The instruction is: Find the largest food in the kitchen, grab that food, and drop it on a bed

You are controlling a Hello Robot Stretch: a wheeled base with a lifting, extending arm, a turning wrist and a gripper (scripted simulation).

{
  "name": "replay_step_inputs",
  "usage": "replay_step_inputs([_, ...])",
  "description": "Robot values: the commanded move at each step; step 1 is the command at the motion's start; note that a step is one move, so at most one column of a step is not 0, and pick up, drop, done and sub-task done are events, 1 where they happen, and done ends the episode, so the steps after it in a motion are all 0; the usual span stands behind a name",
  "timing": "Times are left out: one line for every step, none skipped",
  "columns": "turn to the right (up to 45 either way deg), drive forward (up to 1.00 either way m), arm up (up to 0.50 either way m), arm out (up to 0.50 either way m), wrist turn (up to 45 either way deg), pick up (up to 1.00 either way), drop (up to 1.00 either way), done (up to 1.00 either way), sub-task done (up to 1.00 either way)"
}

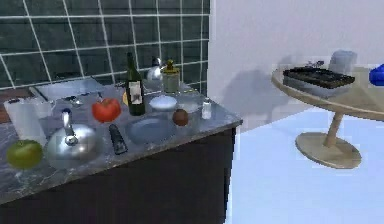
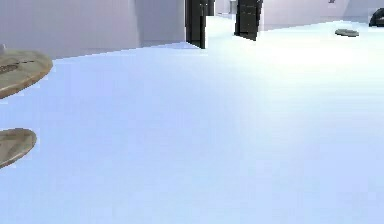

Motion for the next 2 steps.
replay_step_inputs([-3.0,0.0,0.0,0.0,0.0,0.0,0.0,0.0,0.0])
replay_step_inputs([0.0,0.1,0.0,0.0,0.0,0.0,0.0,0.0,0.0])
